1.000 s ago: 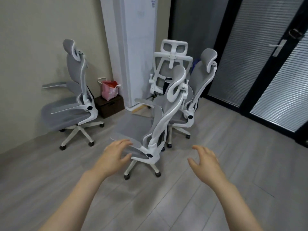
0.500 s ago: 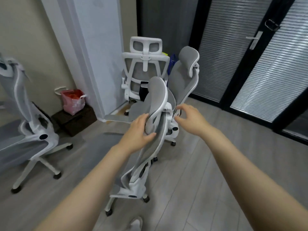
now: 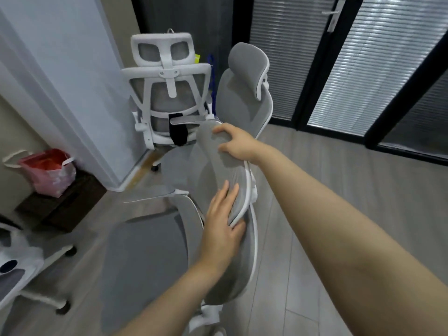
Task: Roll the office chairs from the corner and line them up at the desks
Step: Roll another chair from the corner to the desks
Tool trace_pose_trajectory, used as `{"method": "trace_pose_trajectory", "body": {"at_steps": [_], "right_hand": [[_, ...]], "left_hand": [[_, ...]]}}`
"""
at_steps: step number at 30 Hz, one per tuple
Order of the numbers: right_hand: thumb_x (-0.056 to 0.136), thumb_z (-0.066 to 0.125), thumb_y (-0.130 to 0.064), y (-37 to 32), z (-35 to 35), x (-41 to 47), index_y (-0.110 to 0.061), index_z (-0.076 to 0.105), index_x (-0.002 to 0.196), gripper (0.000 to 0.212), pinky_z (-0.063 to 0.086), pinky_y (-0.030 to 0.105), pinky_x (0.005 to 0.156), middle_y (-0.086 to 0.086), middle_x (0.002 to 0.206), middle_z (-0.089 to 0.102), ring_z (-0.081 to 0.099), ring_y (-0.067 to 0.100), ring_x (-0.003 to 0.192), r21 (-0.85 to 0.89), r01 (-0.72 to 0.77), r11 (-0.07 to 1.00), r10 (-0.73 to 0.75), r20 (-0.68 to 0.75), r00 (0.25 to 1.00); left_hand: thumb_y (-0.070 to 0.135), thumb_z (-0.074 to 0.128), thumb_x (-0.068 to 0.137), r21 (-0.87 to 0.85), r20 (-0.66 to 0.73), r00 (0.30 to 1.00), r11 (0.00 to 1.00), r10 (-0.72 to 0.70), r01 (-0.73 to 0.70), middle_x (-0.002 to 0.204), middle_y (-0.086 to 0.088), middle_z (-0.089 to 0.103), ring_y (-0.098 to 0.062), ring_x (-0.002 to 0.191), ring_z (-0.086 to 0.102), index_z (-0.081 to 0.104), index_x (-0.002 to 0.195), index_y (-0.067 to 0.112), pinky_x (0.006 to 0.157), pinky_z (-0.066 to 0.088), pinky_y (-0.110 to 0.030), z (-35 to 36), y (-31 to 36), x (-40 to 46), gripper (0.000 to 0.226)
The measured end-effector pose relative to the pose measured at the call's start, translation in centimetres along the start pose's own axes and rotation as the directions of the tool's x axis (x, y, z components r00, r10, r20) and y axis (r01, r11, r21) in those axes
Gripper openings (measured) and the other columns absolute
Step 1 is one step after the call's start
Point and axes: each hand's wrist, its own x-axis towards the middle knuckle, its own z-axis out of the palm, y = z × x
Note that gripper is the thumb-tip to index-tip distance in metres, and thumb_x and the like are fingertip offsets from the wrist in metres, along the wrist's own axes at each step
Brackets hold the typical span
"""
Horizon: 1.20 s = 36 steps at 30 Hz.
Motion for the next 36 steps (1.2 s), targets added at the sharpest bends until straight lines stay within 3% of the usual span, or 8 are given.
{"method": "trace_pose_trajectory", "body": {"at_steps": [5, 12, 16, 20, 24, 27, 33, 36], "right_hand": [[0.085, 0.058, -0.006, 1.1, 0.3, -1.9, -0.032, 0.057, 0.125, 0.048, 0.048, 0.024, 0.090, -0.006, 0.133, 0.054, 0.055, 0.014, 0.113, 0.147, 0.001, 0.989, 0.002, -0.018, 1.000], [0.084, 0.055, -0.002, 2.0, 0.2, -7.8, -0.030, 0.057, 0.127, 0.051, 0.047, 0.020, 0.082, -0.004, 0.128, 0.053, 0.055, 0.016, 0.109, 0.234, -0.055, 0.971, 0.085, -0.120, 0.989], [0.086, 0.050, 0.001, 3.0, 0.0, -12.9, -0.026, 0.055, 0.129, 0.051, 0.045, 0.006, 0.062, 0.000, 0.125, 0.053, 0.054, 0.016, 0.100, 0.294, -0.097, 0.951, 0.164, -0.212, 0.964], [0.086, 0.043, 0.003, 4.9, -0.1, -18.6, -0.022, 0.052, 0.131, 0.052, 0.044, 0.013, 0.056, 0.007, 0.127, 0.053, 0.055, 0.017, 0.088, 0.368, -0.153, 0.917, 0.276, -0.309, 0.910], [0.085, 0.039, 0.003, 5.9, 0.2, -25.0, -0.025, 0.051, 0.130, 0.055, 0.046, 0.021, 0.054, 0.007, 0.125, 0.055, 0.056, 0.017, 0.074, 0.414, -0.178, 0.893, 0.339, -0.358, 0.870], [0.083, 0.038, 0.002, 6.5, 0.2, -30.2, -0.026, 0.051, 0.130, 0.056, 0.049, 0.024, 0.060, 0.010, 0.126, 0.053, 0.059, 0.018, 0.078, 0.429, -0.206, 0.879, 0.391, -0.405, 0.827], [0.082, 0.037, -0.002, 9.3, -0.4, -43.2, -0.030, 0.048, 0.132, 0.058, 0.042, 0.025, 0.056, 0.010, 0.127, 0.050, 0.057, 0.024, 0.084, 0.534, -0.295, 0.792, 0.573, -0.487, 0.659], [0.081, 0.038, -0.004, 10.7, -0.5, -49.8, -0.031, 0.049, 0.130, 0.057, 0.049, 0.031, 0.073, 0.010, 0.128, 0.048, 0.058, 0.028, 0.096, 0.563, -0.330, 0.758, 0.639, -0.537, 0.550]], "left_hand": [[0.006, 0.050, 0.077, -0.013, 0.011, 0.991, 0.991, 0.134, -0.134, 0.153, 0.024, 0.023, -0.010, 0.145, 0.019, 0.033, 0.139, 0.053, 0.119, 0.018, -0.037, 1.0, 0.1, -1.0, 0.079], [-0.003, 0.053, 0.073, -0.101, 0.098, 0.979, 0.980, 0.181, -0.171, 0.151, 0.020, 0.031, -0.009, 0.143, 0.025, 0.047, 0.138, 0.034, 0.118, 0.023, -0.037, 0.9, 0.5, -4.7, 0.075], [-0.003, 0.056, 0.075, -0.160, 0.115, 0.965, 0.963, 0.236, -0.216, 0.148, 0.015, 0.041, -0.012, 0.138, 0.037, 0.055, 0.133, 0.027, 0.114, 0.032, -0.038, 0.8, 1.2, -7.6, 0.065], [0.015, 0.051, 0.075, -0.208, 0.261, 0.928, 0.954, 0.267, -0.216, 0.145, 0.022, 0.042, -0.004, 0.136, 0.038, 0.055, 0.130, 0.029, 0.112, 0.028, -0.020, 0.3, 3.0, -10.6, 0.057], [0.013, 0.054, 0.075, -0.246, 0.344, 0.897, 0.948, 0.279, -0.201, 0.145, 0.016, 0.045, 0.000, 0.135, 0.037, 0.055, 0.129, 0.029, 0.109, 0.026, -0.012, 1.1, 4.8, -15.3, 0.056], [0.021, 0.054, 0.075, -0.296, 0.383, 0.879, 0.939, 0.285, -0.176, 0.143, 0.009, 0.047, 0.001, 0.134, 0.039, 0.056, 0.128, 0.024, 0.107, 0.028, -0.012, 1.7, 6.4, -19.1, 0.054], [-0.005, 0.061, 0.077, -0.385, 0.611, 0.735, 0.922, 0.294, -0.050, 0.140, 0.018, 0.051, -0.003, 0.134, 0.041, 0.059, 0.126, 0.029, 0.114, 0.031, -0.035, 3.9, 9.7, -25.0, 0.060], [0.003, 0.066, 0.074, -0.417, 0.690, 0.654, 0.909, 0.309, 0.011, 0.139, 0.017, 0.052, -0.007, 0.137, 0.038, 0.063, 0.124, 0.034, 0.116, 0.028, -0.044, 5.8, 11.1, -28.4, 0.059]]}}
